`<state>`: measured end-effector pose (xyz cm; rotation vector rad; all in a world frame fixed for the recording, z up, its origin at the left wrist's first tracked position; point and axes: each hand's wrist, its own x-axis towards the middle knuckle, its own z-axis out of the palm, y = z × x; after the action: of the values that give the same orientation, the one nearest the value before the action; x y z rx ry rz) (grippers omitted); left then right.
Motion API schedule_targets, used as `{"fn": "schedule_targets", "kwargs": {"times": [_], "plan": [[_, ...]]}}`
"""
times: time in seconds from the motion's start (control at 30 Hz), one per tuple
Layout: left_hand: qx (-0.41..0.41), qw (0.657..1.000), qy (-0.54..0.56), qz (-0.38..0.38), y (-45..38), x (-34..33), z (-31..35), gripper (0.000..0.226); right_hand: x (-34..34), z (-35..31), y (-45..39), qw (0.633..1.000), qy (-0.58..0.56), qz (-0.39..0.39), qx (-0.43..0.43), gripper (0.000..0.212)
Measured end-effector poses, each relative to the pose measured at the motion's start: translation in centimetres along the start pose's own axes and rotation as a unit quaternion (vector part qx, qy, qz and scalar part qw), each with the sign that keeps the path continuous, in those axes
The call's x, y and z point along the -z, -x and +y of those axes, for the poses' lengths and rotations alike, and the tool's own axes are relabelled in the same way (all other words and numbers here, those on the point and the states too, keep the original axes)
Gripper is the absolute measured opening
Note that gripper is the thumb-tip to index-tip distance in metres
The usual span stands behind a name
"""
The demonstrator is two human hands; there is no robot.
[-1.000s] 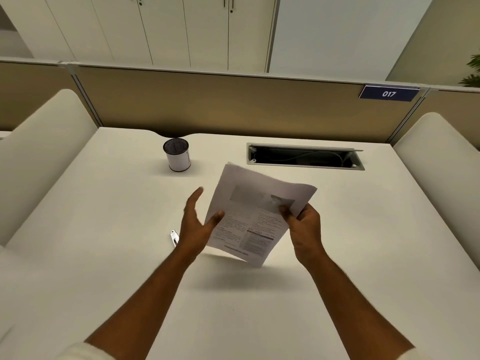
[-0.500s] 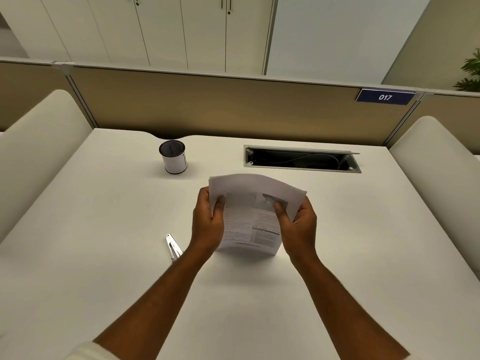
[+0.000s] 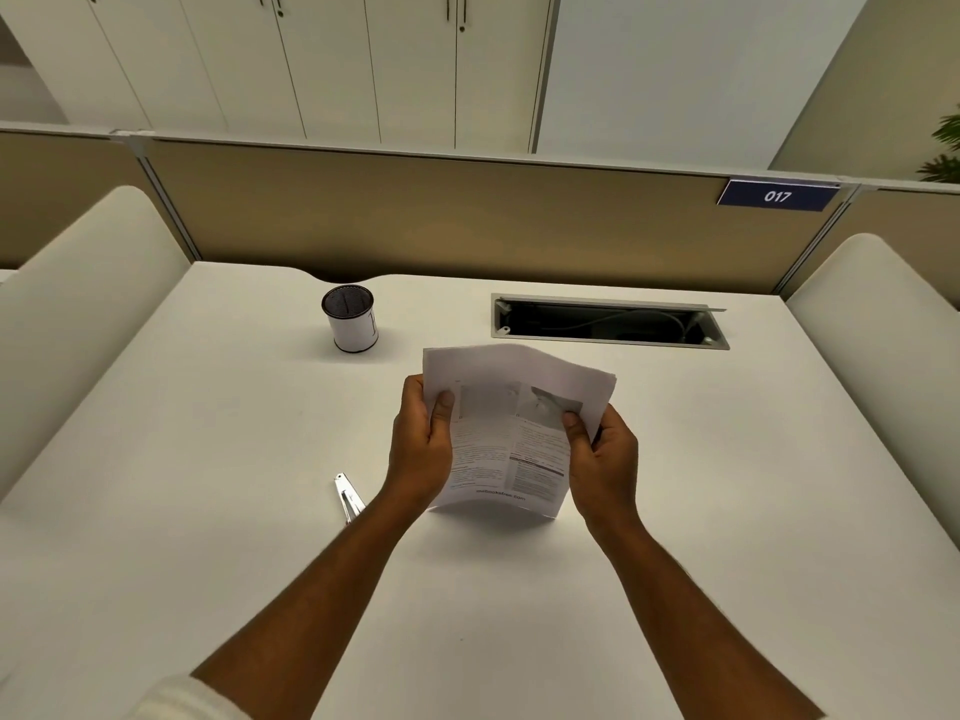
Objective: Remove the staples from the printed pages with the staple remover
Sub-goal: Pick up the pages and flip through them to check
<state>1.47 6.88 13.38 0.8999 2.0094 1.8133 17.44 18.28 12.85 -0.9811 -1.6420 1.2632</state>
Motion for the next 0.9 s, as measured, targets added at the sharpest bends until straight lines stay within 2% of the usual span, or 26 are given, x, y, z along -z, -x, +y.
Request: {"fn": "schedule_targets", "kwargs": {"times": [0.5,0.7,0.9], "plan": [[0.006,1.0,-0.004,-0.018,-0.1,-0.1,0.1,0.016,-0.1,0.2,0.0,1.0,0.009,0.002,-0.012,0.019],[-0.022,1.0,0.001,0.012,0.4,-0.2,0.3,0.019,-0.1,0.0,0.1,1.0,-0.019,0.011,0.004,0.022],[0.021,0.999,-0.039,-0.01,1.0,-0.5,-1.4,0.013,-0.3,1.1,0.7,0.998,0.008,-0.02,-0.055,0.025]]}}
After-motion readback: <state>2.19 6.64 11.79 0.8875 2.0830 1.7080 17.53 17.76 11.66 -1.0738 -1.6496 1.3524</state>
